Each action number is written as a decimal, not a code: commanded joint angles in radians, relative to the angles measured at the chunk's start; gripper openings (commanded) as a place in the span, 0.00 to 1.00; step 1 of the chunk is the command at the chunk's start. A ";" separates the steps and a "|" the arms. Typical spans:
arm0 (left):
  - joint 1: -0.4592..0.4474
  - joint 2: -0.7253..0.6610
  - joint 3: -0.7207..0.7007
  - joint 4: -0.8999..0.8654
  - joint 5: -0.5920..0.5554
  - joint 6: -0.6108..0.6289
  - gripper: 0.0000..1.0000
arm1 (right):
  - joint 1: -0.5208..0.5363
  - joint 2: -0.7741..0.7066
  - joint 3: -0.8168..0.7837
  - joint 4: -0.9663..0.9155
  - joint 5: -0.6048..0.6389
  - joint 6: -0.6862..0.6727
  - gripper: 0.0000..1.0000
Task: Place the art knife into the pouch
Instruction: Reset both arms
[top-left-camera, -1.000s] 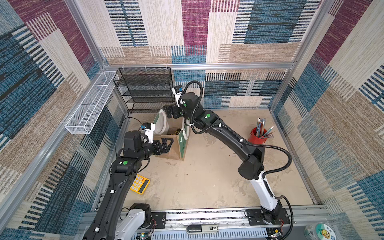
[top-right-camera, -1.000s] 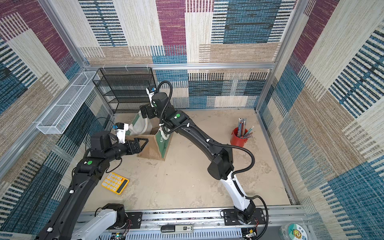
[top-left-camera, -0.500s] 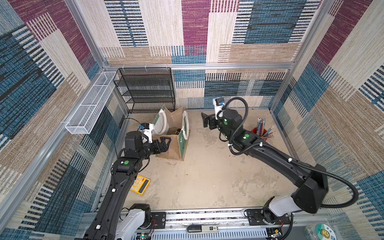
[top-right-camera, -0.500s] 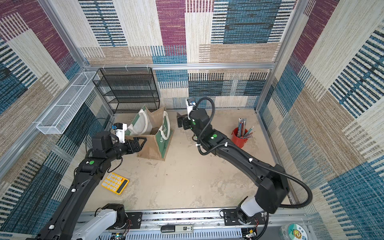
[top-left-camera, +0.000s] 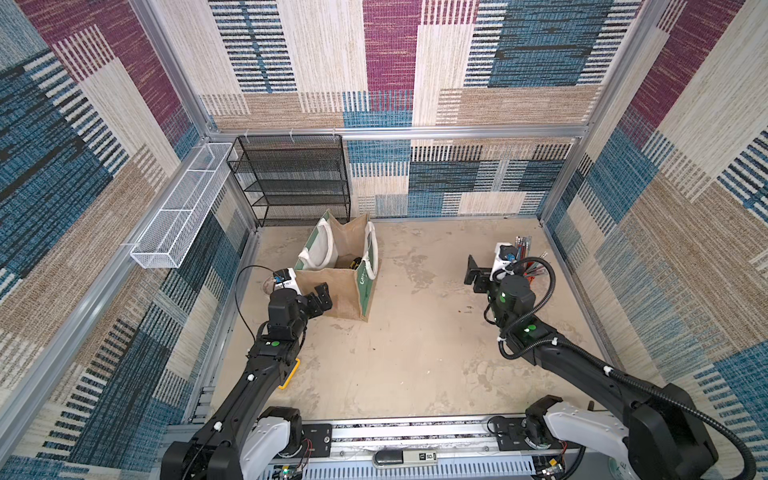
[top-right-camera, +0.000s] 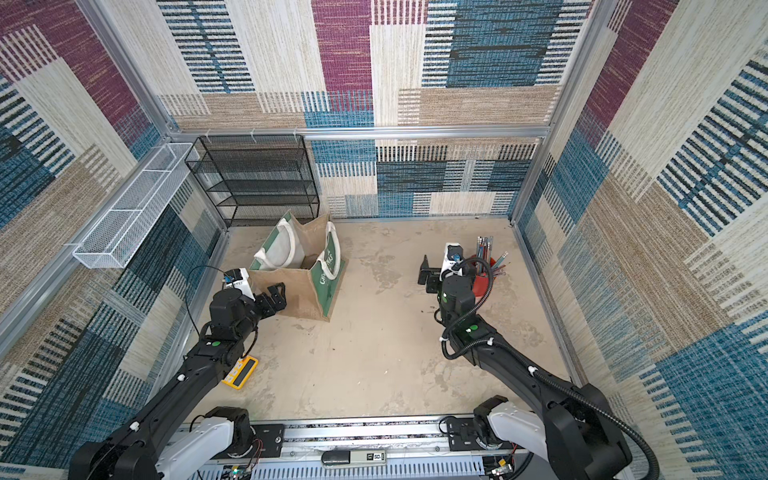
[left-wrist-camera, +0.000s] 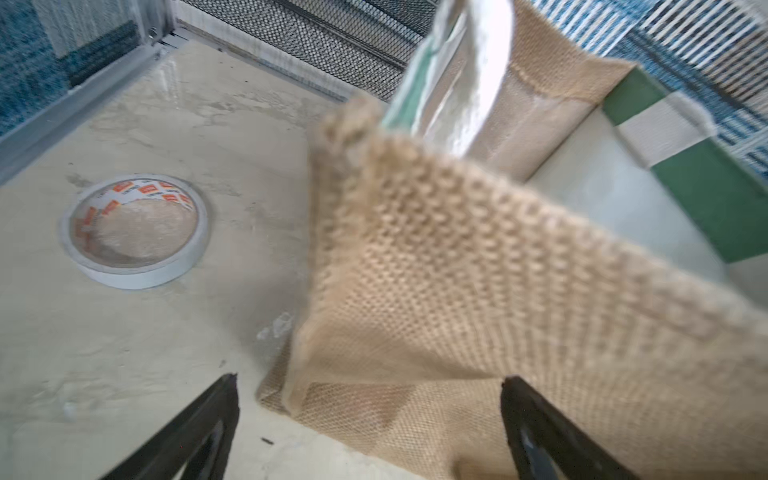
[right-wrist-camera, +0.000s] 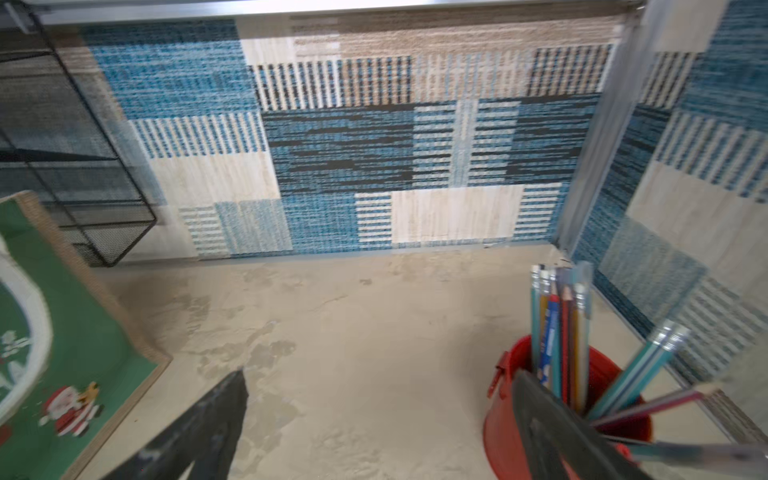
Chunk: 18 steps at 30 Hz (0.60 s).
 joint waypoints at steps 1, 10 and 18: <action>0.000 0.013 -0.001 0.113 -0.118 0.146 0.99 | -0.023 -0.072 -0.091 0.162 0.146 -0.027 0.99; 0.001 0.167 -0.130 0.464 -0.203 0.369 0.99 | -0.178 -0.137 -0.343 0.389 0.241 0.000 0.99; 0.001 0.443 -0.208 0.868 -0.228 0.482 0.99 | -0.265 0.077 -0.346 0.541 0.206 0.032 0.99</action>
